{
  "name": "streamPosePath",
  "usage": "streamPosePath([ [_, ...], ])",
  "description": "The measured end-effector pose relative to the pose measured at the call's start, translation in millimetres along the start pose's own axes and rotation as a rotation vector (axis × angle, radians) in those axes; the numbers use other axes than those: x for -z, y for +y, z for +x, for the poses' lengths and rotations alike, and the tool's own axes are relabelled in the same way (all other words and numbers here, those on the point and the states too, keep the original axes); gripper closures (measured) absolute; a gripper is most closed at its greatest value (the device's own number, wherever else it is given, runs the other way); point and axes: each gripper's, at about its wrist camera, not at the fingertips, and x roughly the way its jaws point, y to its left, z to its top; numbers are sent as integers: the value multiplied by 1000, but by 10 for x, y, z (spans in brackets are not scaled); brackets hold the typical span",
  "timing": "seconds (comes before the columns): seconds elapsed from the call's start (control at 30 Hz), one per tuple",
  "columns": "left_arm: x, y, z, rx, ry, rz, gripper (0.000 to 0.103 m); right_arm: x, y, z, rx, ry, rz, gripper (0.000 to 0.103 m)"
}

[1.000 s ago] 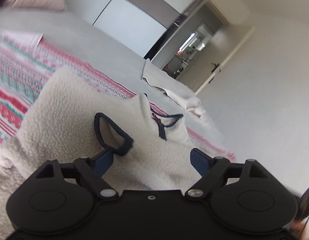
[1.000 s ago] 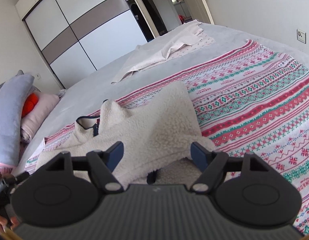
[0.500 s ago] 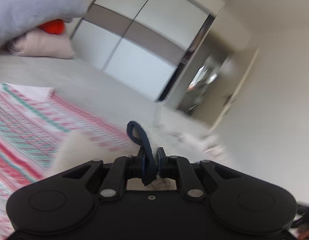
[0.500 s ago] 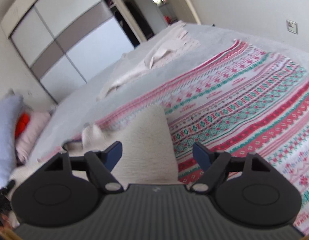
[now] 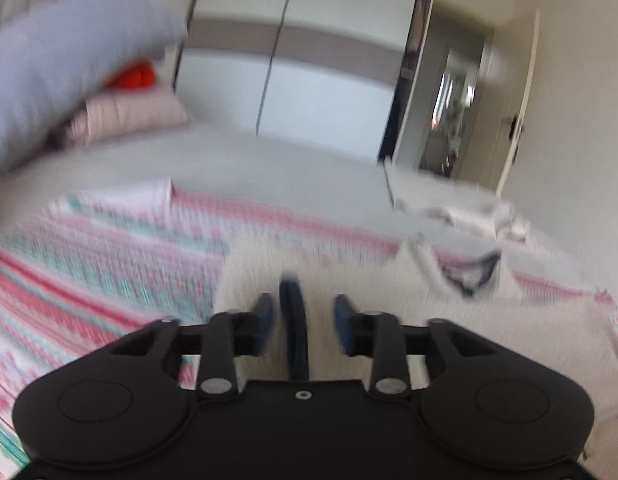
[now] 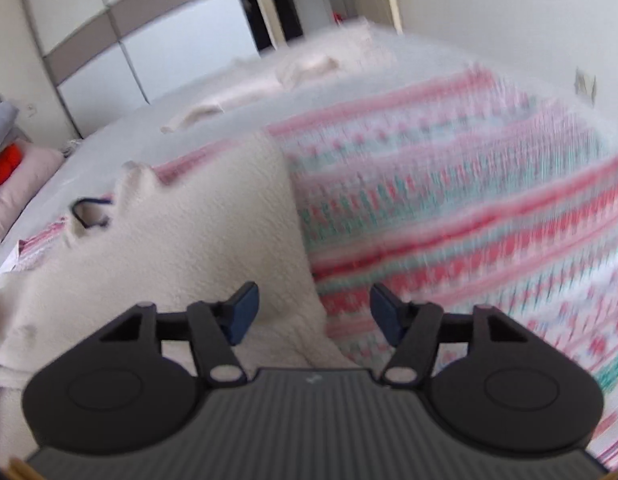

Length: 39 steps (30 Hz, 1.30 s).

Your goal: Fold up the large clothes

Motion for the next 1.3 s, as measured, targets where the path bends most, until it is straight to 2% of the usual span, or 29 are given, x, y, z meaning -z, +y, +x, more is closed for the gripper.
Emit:
streamPosePath([
  [0.07, -55, -57, -25, 32, -24, 9, 59, -34, 166, -114, -28, -54, -39, 58],
  [0.13, -33, -112, 39, 102, 25, 13, 59, -26, 317, -131, -59, -59, -66, 66],
  [0.2, 61, -155, 159, 141, 97, 30, 59, 34, 414, -55, -63, -24, -89, 67],
  [0.27, 233, -150, 326, 128, 197, 51, 59, 139, 419, 85, -20, 43, -96, 72],
  [0.3, 338, -107, 388, 131, 218, 53, 59, 203, 389, 160, 1, 71, -95, 73],
  [0.37, 392, -49, 386, 153, 196, 23, 59, 284, 325, 216, -9, 60, -102, 74],
  [0.43, 328, -101, 351, 137, 206, 36, 59, 264, 329, 182, -7, 63, -82, 74],
  [0.47, 296, -138, 304, 122, 215, 53, 58, 246, 333, 135, -4, 68, -75, 72],
  [0.5, 259, -183, 247, 108, 224, 69, 53, 233, 335, 70, -9, 72, -64, 71],
  [0.53, 220, -221, 166, 101, 232, 78, 44, 226, 330, -15, -24, 73, -55, 64],
  [0.57, 191, -254, 58, 101, 233, 83, 38, 223, 317, -114, -46, 70, -53, 54],
  [0.63, 148, -304, -192, 98, 232, 87, 15, 253, 298, -352, -78, 69, -55, 39],
  [0.73, 107, -286, -548, 105, 245, 79, 1, 325, 252, -700, -93, 83, -46, 30],
  [0.77, 103, -269, -656, 101, 265, 77, 0, 368, 230, -820, -100, 88, -40, 25],
  [0.87, 125, -206, -991, 75, 308, 72, 0, 537, 174, -1141, -110, 96, -36, 16],
  [1.2, 396, 120, -1961, 8, 364, 129, 0, 1140, -121, -1814, -85, 140, 12, 9],
  [1.3, 498, 243, -2193, 4, 381, 111, 0, 1282, -205, -1982, -85, 132, 53, 9],
])
